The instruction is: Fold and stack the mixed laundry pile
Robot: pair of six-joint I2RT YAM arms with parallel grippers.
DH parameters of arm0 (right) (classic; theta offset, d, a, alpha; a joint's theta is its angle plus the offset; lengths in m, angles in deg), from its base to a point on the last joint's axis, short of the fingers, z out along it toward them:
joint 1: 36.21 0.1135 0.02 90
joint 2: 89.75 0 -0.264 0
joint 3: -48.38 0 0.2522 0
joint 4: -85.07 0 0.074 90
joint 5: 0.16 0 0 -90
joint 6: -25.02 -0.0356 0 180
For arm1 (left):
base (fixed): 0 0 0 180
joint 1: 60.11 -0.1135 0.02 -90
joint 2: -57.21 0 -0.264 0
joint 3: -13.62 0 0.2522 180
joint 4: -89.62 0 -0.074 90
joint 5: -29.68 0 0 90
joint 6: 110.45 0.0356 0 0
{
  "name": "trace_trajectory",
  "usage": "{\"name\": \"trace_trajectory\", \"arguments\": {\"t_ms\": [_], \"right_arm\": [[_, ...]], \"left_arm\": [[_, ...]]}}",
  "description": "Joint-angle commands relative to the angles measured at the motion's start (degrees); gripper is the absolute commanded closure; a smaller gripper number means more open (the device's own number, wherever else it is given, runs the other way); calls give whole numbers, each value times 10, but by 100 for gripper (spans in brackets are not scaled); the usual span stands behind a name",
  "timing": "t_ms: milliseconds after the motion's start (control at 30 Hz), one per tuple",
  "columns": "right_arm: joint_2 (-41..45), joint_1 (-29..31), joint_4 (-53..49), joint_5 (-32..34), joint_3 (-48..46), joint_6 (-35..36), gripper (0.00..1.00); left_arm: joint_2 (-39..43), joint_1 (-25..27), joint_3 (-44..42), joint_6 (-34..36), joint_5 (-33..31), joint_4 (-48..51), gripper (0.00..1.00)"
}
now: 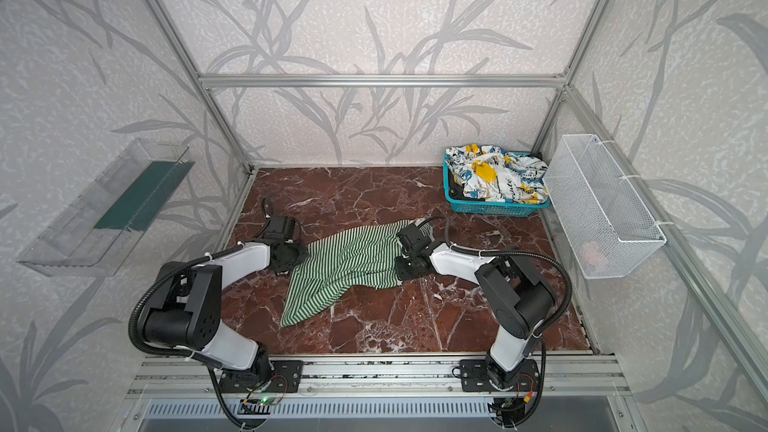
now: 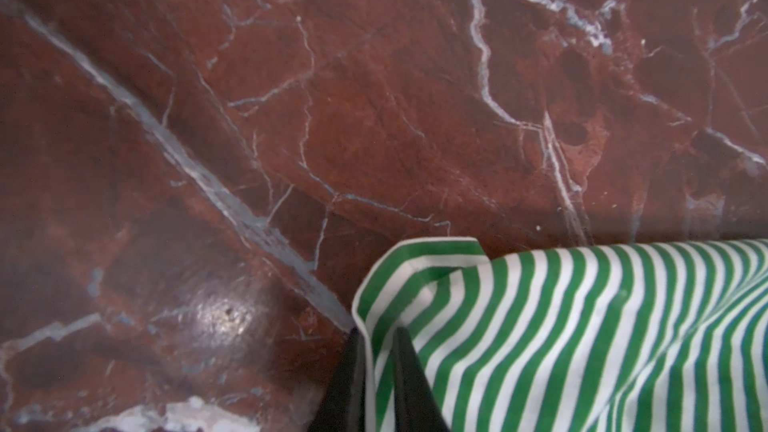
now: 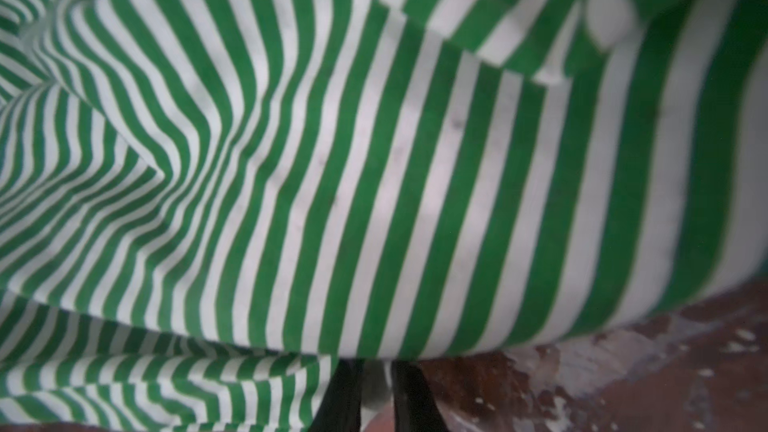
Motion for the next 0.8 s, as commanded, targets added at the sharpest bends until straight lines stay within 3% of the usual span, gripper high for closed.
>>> {"name": "trace_trajectory", "arguments": {"t_ms": [0,300,500,533,633,700,767], "right_arm": [[42,0,-52,33,33,16,96],[182,0,-275,112,91,73,100],[237,-1,-317,122,39,52,100],[241,-1,-309,117,19,44,100],[237,-1,-285,75,-29,19,100],[232,-1,-263,57,-58,1,99],[231,0,-241,53,-82,-13,92]], "left_arm": [[1,-15,26,6,16,19,98],[30,-66,77,17,19,53,100],[31,-83,86,21,36,33,100],[26,-84,90,28,52,35,90],[14,-84,101,35,84,64,45],[25,-84,93,36,85,65,31],[46,-84,84,42,80,75,25]]}}
